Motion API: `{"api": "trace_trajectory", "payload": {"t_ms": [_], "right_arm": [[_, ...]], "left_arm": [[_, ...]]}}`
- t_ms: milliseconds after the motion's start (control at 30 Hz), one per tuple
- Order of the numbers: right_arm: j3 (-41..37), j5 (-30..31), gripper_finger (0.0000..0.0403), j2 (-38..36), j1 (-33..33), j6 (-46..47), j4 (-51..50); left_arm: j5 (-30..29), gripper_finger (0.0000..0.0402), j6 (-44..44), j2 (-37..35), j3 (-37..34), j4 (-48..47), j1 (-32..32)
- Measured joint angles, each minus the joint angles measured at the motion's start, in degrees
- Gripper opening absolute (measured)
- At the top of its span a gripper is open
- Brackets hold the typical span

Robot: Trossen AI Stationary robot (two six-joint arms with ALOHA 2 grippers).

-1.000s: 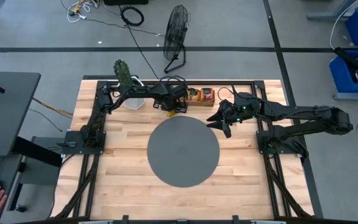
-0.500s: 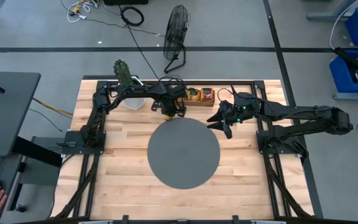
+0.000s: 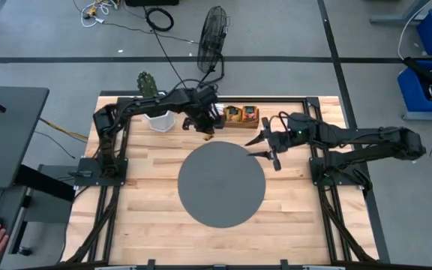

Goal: Pick & Place Tea
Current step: Put the orange tea bag into the middle section of the wooden organizer

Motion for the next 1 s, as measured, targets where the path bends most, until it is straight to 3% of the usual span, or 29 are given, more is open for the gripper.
{"api": "trace_trajectory", "payload": {"t_ms": [167,433,600,800,1000], "right_arm": [[5.99,5.46,0.0165,4.11,2.92,-8.07,-8.43],[24.31,10.13,0.0165,21.23,5.80,-20.02,-23.86],[32.89,17.28,0.0165,30.25,9.28,-30.02,-30.66],[38.28,28.74,0.0164,38.02,12.00,-37.63,-36.17],[39.11,30.98,0.0164,40.19,13.63,-43.78,-34.55]], "left_arm": [[4.63,0.0018,-3.95,-0.12,0.00,0.17,-1.13],[5.27,0.0015,-4.54,0.00,0.00,1.48,-1.73],[5.58,0.0020,-5.15,0.01,0.00,1.29,-1.36],[9.36,0.0018,-2.73,0.01,0.04,-1.01,-1.12],[17.27,0.0020,4.62,0.03,0.05,-8.27,-1.27]]}}
